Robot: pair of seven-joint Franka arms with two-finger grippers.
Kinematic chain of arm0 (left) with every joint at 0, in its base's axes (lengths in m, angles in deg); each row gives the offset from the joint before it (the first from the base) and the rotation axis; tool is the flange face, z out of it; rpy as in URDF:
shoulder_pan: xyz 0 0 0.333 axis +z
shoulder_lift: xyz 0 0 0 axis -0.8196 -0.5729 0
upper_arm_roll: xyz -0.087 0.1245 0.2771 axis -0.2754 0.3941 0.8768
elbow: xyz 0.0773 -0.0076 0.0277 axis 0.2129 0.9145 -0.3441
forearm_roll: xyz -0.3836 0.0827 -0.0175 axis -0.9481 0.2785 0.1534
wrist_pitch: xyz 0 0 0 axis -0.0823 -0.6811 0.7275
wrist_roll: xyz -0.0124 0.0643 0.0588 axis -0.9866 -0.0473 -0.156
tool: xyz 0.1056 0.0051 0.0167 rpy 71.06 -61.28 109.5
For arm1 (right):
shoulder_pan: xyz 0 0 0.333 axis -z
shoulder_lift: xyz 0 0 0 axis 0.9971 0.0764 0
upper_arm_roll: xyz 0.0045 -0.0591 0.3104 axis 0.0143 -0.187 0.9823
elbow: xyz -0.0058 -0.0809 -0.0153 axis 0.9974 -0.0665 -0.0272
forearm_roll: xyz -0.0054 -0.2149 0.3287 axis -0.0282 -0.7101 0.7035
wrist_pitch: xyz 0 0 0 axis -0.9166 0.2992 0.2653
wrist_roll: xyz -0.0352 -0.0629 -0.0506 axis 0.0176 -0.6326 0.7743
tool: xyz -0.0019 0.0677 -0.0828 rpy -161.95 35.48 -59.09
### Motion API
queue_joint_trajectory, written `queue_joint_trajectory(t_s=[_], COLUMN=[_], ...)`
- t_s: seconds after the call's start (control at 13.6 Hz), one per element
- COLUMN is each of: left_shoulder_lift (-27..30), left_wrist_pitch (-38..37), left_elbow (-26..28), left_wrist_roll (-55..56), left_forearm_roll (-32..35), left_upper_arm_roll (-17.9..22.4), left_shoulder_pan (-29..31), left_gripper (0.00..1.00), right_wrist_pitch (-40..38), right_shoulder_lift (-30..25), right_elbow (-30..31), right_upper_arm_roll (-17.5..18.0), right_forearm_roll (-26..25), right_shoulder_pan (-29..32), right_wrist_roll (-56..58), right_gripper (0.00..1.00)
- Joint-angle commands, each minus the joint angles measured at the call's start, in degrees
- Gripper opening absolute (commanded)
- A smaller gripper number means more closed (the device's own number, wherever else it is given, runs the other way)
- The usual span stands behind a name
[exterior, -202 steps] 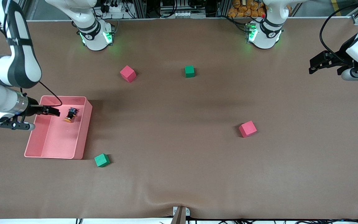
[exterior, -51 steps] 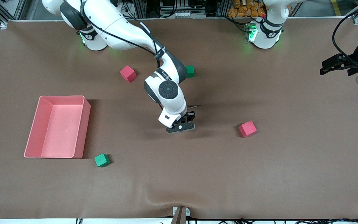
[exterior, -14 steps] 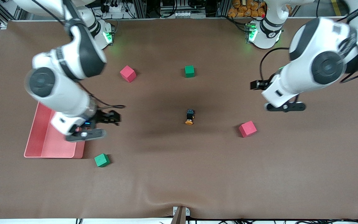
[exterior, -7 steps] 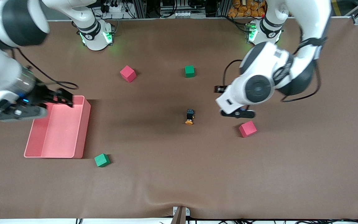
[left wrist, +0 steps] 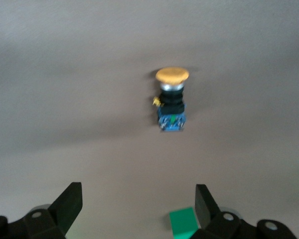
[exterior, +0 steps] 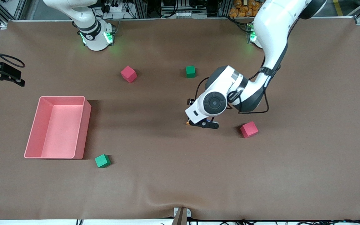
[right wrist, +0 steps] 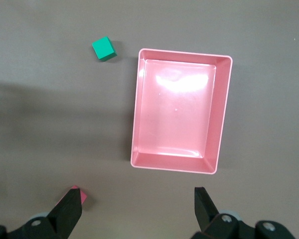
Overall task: Place and upright button with both arms
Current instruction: 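Lower the left gripper and grasp the button's blue base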
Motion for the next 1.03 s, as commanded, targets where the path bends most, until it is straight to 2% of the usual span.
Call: queue_joint_trajectory(t_s=[0.0, 0.22, 0.44, 0.81, 0.96], left_shoulder_lift=[-6.7, -10.8, -12.5, -13.9, -14.0], left_wrist_pitch=[1.3, 4.5, 5.0, 6.4, 6.2], left_elbow=[-6.2, -7.8, -7.9, -7.9, -7.8], left_wrist_roll=[-3.5, -4.1, -6.3, -6.0, -4.4], left_forearm_roll=[-0.7, -0.7, -0.7, -0.6, -0.6], left_upper_arm_roll=[-0.3, 0.0, 0.0, 0.6, 1.7], left_shoulder_pan=[-0.6, -2.7, -2.9, -4.0, -4.8], left_gripper=[1.0, 1.0, 0.98, 0.84, 0.74], right_wrist_pitch=[-2.6, -6.9, -7.7, -5.3, -4.4], right_shoulder_lift=[-2.5, -2.6, -2.6, -4.5, -4.6], right_elbow=[1.4, 1.0, 1.0, 1.8, 1.6], right_upper_arm_roll=[2.6, 2.6, 2.4, 2.5, 2.4], right_forearm_roll=[-0.1, 0.4, 0.2, -0.1, -0.6], right_shoulder_pan=[3.2, 3.3, 3.8, 4.0, 4.1], right_wrist_roll=[-0.6, -5.5, -6.5, -5.8, -5.3], right_gripper=[1.0, 1.0, 1.0, 1.0, 1.0])
